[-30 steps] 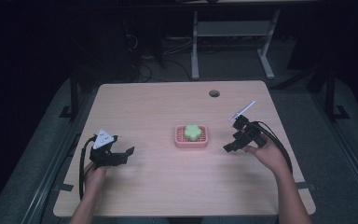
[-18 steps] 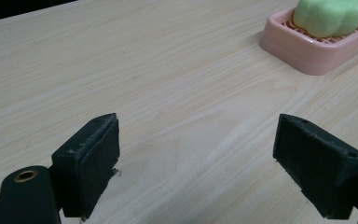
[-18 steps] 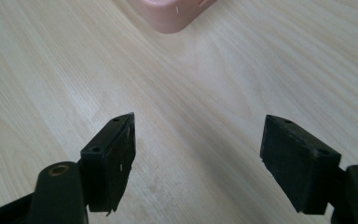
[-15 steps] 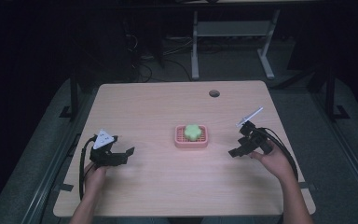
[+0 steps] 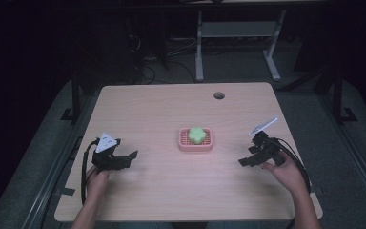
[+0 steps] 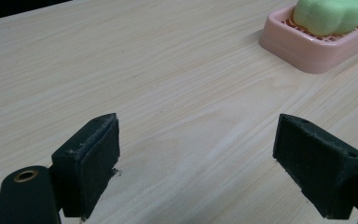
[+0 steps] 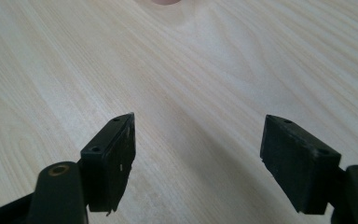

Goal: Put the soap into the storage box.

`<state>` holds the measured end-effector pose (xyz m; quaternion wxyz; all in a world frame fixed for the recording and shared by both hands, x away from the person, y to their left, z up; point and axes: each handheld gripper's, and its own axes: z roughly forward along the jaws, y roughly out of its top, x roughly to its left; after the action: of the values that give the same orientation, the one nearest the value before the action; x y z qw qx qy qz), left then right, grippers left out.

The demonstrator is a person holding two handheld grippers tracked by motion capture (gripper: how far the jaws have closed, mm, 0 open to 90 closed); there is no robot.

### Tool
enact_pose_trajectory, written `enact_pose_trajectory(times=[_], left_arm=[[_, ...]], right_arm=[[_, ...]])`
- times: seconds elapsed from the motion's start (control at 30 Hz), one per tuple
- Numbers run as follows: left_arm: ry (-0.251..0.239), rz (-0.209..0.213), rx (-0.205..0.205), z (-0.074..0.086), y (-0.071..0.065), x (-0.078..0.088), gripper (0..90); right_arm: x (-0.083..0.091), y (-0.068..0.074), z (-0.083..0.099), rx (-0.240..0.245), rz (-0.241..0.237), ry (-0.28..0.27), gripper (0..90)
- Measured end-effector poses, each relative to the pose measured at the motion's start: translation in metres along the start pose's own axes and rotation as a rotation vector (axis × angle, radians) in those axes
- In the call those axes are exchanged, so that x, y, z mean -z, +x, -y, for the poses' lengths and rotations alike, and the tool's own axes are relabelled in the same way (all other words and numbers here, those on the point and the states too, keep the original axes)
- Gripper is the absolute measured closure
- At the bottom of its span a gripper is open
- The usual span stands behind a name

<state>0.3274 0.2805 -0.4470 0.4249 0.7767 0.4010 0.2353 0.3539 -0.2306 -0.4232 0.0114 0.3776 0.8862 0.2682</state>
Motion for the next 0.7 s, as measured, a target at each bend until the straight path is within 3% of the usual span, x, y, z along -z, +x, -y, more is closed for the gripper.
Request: enact_pose_trajectory(times=[0.5,0.7], left_arm=[[0.007,0.002,-0.009,0.0,0.0,0.0,14.3],[0.01,-0.002,-0.005,0.001,0.0,0.0,14.3]], right_arm=[[-0.001,0.003,0.034,-0.043,0.004,-0.043,26.2],[0.003,0.007,0.049,-0.053,0.019,-0.086,26.2]])
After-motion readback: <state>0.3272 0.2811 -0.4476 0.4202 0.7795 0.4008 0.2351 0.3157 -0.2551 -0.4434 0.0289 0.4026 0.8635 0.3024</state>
